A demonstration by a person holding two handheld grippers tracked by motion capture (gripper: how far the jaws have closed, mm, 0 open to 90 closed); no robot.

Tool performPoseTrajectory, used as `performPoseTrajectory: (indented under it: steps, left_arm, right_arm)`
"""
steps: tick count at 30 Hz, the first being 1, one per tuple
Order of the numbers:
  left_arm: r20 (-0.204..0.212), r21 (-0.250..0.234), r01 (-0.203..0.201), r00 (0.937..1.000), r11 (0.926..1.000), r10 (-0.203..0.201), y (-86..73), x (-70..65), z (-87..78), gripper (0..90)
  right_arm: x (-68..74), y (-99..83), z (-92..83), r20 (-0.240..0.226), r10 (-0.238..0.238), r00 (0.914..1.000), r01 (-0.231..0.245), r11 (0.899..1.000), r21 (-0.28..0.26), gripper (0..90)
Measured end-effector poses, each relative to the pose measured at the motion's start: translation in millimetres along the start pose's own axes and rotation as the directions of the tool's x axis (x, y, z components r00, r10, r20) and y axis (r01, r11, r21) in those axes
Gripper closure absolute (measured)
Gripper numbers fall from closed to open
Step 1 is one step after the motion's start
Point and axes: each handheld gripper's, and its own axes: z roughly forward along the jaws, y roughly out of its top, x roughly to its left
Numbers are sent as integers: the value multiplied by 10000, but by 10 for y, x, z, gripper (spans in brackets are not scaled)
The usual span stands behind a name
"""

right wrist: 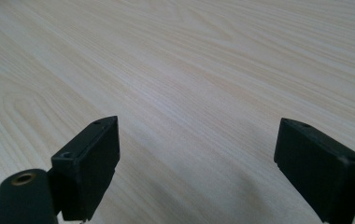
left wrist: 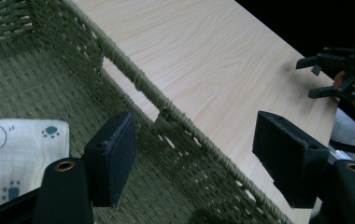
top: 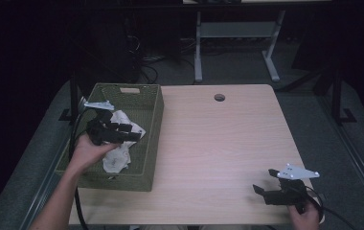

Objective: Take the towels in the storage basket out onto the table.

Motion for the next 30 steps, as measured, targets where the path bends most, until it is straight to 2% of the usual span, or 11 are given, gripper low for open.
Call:
performPoseTrajectory:
  steps: [3, 5, 7, 10, 17, 20, 24, 28, 30]
  left_arm:
    - [-101, -72, 156, 9998, 9999, -157, -26, 67, -51, 308]
    - [-29, -229, 312, 9995, 9992, -313, -44, 110, -80, 320]
    - [-224, -211, 377, 9990, 9991, -382, -61, 149, -92, 323]
    - [-303, -284, 546, 9980, 9981, -555, -99, 220, -114, 334]
    - [-699, -308, 1155, 9906, 9928, -1174, -199, 413, -176, 371]
    - [-932, -460, 1506, 9836, 9875, -1544, -223, 483, -213, 368]
    - [-1305, -497, 2077, 9684, 9769, -2125, -249, 579, -255, 371]
    - [-1708, -513, 2577, 9496, 9649, -2627, -278, 649, -257, 381]
    - [-2107, -452, 2797, 9357, 9590, -2828, -293, 674, -239, 377]
  right_arm:
    - [6, -3, 21, -27, -64, 10000, 64, 9999, 95, 140]
    - [15, 0, 25, -34, -84, 10000, 85, 9998, 155, 140]
    - [18, 2, 20, -32, -86, 10000, 86, 9999, 94, 140]
    - [15, 0, 16, -19, -42, 10000, 42, 10000, 26, 140]
    - [15, 2, 14, -47, -50, 10000, 51, 10000, 19, 140]
    - [17, 1, 18, -9, -76, 10000, 76, 10000, 60, 140]
    - [25, 2, 14, -48, -134, 9999, 134, 9999, 68, 140]
    - [24, 4, 15, -55, -152, 9999, 152, 9999, 43, 140]
    - [28, 5, 16, -85, -169, 9998, 169, 9998, 47, 140]
